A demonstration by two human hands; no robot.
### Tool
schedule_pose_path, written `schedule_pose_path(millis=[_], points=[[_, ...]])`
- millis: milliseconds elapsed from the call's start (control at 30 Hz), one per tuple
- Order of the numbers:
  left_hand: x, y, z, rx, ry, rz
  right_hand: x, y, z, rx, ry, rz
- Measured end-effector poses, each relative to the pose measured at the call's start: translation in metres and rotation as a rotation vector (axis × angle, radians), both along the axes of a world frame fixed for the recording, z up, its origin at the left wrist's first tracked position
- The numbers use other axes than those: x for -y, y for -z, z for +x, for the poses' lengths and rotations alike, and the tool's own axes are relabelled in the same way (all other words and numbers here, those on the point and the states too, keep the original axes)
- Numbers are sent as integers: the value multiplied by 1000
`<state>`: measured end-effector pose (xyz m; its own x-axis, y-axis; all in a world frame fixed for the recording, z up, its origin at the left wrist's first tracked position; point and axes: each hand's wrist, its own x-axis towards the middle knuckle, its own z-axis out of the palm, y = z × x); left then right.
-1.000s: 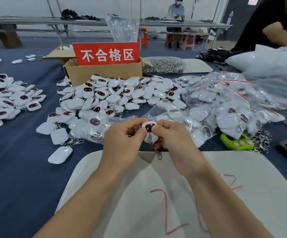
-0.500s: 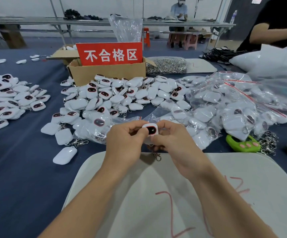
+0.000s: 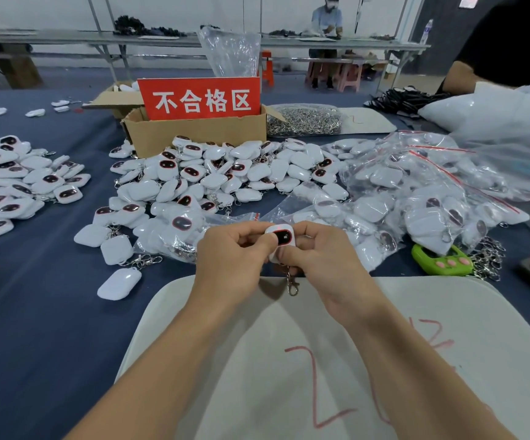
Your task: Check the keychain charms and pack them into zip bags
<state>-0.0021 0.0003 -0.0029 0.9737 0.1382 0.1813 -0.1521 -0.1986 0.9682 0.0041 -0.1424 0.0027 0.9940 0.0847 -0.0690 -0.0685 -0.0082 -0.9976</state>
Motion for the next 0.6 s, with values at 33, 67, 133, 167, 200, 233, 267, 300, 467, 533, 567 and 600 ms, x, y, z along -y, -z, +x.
schedule_pose_path(millis=[33,67,133,167,200,233,267,300,467,533,567,600], points=[[1,0,0,5,-3,7,0,0,0,-1,-3,-4],[1,-1,-1,12,-10,14,0,-1,0,0,-2,-3],[2,-3,-1,40,-23,21,1,-2,1,6,20,7],[2,-3,-2,60,-23,24,2,-3,2,10,43,21],[2,-4,-2,82,-19,26,5,-4,3,18,72,48],[1,-4,-2,104,-16,41,9,-5,4,30,99,86],[0,-2,-2,119,-14,73,12,-7,6,47,115,124],[-1,0,-2,125,-21,122,14,-8,7,68,119,148],[3,5,-9,197,-169,339,12,-5,7,254,236,-68],[2,7,-9,236,-171,330,10,-3,7,296,241,-85],[2,7,-8,250,-167,326,10,-3,8,312,236,-75],[1,7,-8,258,-166,325,10,-2,8,323,232,-70]])
